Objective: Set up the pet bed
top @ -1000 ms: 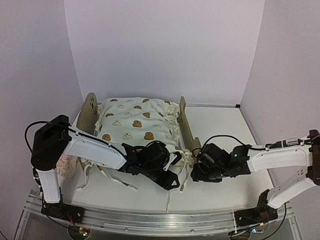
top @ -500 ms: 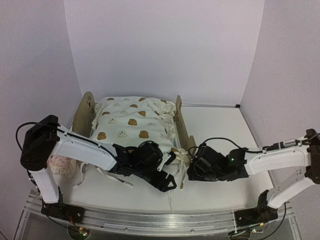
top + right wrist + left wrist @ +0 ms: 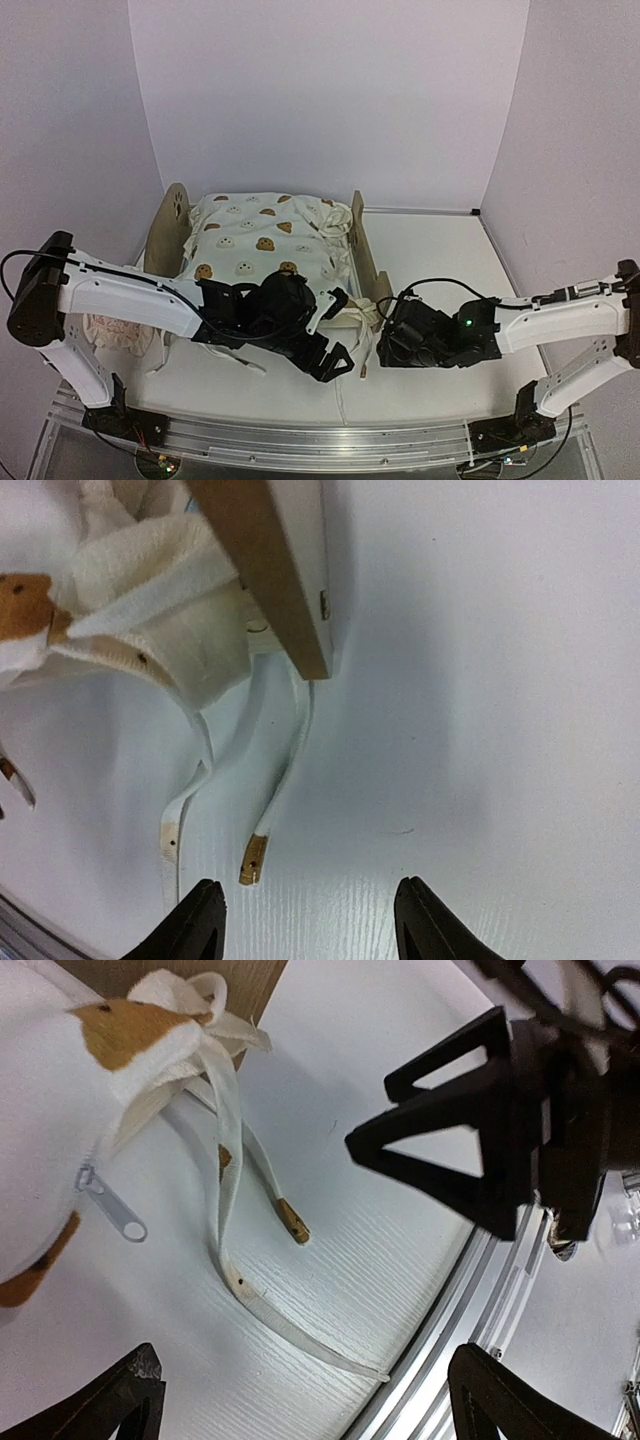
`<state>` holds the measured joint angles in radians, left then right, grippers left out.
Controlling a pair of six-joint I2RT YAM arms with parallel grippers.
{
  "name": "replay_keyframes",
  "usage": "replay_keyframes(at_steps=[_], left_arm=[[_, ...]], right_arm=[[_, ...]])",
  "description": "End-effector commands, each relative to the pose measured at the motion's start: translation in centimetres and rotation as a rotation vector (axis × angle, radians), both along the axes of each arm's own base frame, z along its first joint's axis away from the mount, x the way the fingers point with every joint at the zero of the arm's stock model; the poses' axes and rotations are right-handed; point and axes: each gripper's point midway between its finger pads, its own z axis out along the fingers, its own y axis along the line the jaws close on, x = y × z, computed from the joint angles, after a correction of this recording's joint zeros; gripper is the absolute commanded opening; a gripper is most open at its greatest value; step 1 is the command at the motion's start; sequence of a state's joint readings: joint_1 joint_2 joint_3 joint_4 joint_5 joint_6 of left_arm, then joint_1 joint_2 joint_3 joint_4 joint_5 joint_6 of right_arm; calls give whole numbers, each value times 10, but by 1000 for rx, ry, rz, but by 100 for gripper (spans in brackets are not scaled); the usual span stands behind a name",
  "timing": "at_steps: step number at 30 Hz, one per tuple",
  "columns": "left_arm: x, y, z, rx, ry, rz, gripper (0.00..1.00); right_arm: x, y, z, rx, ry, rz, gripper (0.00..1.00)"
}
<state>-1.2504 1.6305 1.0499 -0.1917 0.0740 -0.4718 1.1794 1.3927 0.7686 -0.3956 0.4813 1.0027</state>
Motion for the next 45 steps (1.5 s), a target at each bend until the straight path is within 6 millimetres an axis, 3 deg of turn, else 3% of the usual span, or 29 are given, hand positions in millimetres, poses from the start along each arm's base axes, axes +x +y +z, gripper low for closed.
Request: replay_keyframes(at_steps=[1, 17, 28, 34, 41, 45], left_arm=[[7, 21, 25, -7, -66, 73, 100], [1, 52, 14, 11, -56, 105, 98], [0, 54, 14, 5, -62, 99, 97], [0, 54, 13, 4, -64, 101, 97], [2, 55, 9, 17, -67, 108, 95], [4, 54, 6, 30, -71, 115, 93]], right_arm=[[5, 21, -1, -24, -18, 3, 58], [34, 47, -36, -169, -83, -9, 45], [28, 39, -71, -209, -23, -41, 37], [21, 35, -87, -212, 16, -38, 27], [14, 24, -91, -204, 35, -50, 0], [10, 15, -84, -191, 34, -46, 0]])
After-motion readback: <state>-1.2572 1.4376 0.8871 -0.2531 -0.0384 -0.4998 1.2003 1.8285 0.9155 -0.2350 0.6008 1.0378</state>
